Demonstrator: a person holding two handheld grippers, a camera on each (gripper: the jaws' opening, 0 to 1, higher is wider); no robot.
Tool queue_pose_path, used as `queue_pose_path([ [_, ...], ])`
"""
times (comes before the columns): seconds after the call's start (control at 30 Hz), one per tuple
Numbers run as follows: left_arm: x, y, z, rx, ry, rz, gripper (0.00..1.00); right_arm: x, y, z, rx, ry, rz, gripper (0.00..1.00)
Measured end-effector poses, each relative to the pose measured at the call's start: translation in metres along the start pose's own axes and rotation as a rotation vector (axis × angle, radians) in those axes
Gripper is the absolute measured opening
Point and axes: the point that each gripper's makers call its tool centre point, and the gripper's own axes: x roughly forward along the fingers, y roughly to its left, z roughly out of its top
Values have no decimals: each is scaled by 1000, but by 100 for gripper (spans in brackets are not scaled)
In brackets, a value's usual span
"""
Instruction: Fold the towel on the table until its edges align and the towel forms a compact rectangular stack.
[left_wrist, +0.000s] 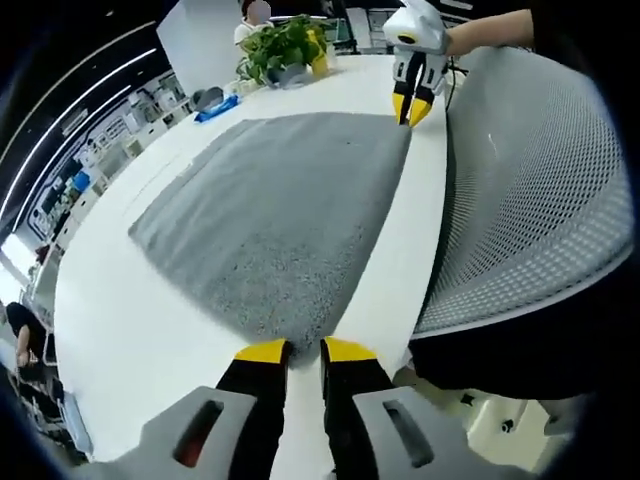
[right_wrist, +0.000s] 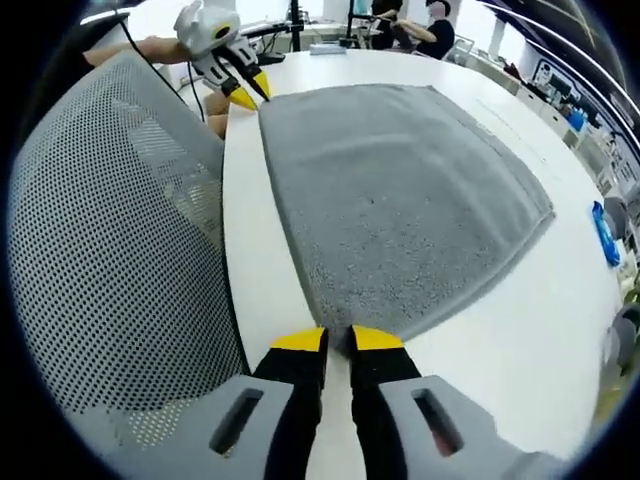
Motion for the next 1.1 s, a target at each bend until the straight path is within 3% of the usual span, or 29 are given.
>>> queue_pose_path([
  [0.1, 3, -5, -4, -2, 23, -37, 10, 1, -1, 0, 10, -9, -11, 8],
  [0.33, 2, -3, -6, -31, 11, -54, 10, 1, -5, -2, 35, -34, -19, 5],
  [0.47, 2, -2, -6, -25, 5, -76, 9, 1, -6, -1, 178, -97, -2, 4],
  [0.53, 3, -2, -6, -47, 3, -87, 8, 1, -7, -1, 171, -93, -13, 3],
  [0.67, 5, 0, -5, -43, 20, -82, 4, 2, -8, 0, 186, -84, -28, 1],
  [0.83, 5, 0, -2, -67, 30, -68, 2, 2, -10, 0, 343, -87, 3, 0],
  [0.93, 3, -2, -2, -73, 27, -57, 2, 0, -10, 1, 336, -91, 9, 0],
  [1.1, -6, 3, 6, -113, -30, -28, 2, -7, -12, 4, 400, -133, 12, 0],
])
